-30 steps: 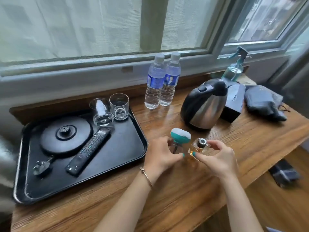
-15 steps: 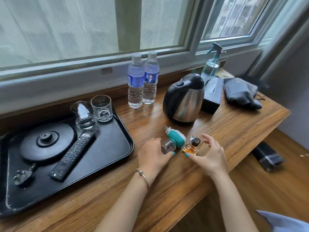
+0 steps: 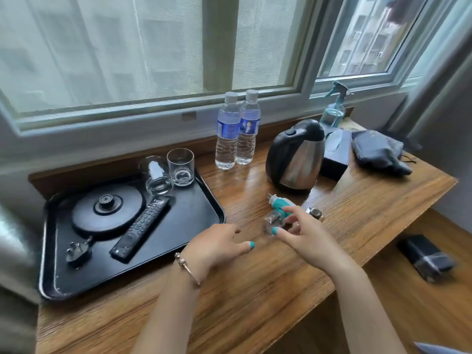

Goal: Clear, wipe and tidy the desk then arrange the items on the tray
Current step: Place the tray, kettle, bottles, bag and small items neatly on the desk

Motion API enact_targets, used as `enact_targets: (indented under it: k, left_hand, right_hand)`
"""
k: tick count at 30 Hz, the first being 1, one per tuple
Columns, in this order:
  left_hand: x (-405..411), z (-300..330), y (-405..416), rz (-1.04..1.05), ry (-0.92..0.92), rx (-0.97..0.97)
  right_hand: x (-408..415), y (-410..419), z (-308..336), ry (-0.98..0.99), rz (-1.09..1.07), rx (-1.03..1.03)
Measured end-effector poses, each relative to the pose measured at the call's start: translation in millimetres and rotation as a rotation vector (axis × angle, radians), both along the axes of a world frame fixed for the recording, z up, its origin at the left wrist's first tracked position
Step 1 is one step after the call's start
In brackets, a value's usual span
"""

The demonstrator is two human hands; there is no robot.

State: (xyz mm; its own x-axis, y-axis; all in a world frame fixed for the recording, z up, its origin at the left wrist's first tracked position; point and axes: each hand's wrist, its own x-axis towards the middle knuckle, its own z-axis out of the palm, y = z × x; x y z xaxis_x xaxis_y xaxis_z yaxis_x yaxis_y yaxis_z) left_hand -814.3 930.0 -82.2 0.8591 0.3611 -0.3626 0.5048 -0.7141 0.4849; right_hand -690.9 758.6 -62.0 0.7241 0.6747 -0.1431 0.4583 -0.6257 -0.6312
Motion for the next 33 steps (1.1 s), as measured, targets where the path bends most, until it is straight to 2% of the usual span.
enact_targets:
  k: [3, 5, 9, 16, 22, 26, 30, 33]
  left_hand:
    - [-28.2, 9.9, 17.5, -0.011, 0.133, -0.012]
    - [-45.2, 17.2, 30.8, 0.024, 0.155, 0.007]
    - [-70.1, 27.4, 57.7, 0.2, 0.103, 0.012]
    - [-90.0, 30.6, 95.8, 0.338, 0.103, -0.005]
    - [-73.0, 30.9, 133.9, 0.433, 0.09, 0.079]
    - [-57.9, 29.4, 166.8, 0.497, 0.057, 0.138]
    - [-44.7, 21.5, 201.1, 0.511, -0.017, 0.152]
    - [-34.3, 17.2, 223.3, 0.43, -0.064, 0.098]
  right_hand:
    - [-14.1, 27.7, 11.9, 0.179, 0.282, -0.489]
    - [-24.6, 51.0, 14.3, 0.216, 0.404, -0.584]
    - [-37.8, 98.5, 17.2, 0.115, 0.477, -0.443]
    - [-27.4, 160.8, 22.6, 0.051, 0.585, -0.437]
    - [3.1, 205.1, 21.6, 0.102, 0.554, -0.295]
    - [21.8, 233.1, 18.8, 0.097, 0.434, -0.078]
    - [32.2, 250.9, 5.4, 0.078, 0.45, -0.041]
    - [35.8, 255.0, -6.9, 0.118, 0.442, -0.06]
